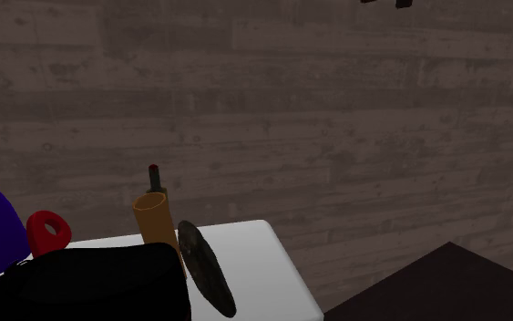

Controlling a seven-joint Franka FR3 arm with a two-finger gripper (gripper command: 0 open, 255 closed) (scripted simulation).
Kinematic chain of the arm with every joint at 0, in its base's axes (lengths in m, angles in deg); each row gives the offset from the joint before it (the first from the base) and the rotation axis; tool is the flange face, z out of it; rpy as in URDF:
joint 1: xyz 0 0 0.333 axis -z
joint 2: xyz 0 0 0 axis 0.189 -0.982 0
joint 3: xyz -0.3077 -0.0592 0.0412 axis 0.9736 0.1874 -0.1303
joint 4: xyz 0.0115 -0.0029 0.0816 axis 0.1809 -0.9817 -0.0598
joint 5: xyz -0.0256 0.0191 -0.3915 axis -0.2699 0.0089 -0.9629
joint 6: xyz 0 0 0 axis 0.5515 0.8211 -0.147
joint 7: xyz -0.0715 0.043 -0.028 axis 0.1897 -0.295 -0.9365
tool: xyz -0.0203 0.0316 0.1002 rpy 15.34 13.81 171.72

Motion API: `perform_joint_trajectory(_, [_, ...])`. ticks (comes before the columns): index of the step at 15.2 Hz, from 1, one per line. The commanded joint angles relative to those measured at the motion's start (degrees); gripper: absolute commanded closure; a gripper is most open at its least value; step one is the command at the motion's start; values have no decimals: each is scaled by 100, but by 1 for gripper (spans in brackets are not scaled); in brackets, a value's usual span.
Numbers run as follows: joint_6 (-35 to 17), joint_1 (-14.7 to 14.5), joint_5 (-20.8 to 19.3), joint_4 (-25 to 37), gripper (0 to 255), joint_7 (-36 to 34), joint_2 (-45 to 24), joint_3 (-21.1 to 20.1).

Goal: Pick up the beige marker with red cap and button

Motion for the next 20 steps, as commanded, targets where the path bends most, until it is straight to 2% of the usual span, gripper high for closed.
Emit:
perform_joint_trajectory(1, [0,0,0,0,0,0,0,0])
perform_joint_trajectory(11, [-719,-637,739,-202,0,-537,-998,-698])
perform_joint_trajectory(20, [-1378,-1266,1300,18,0,-947,-2210,-1236])
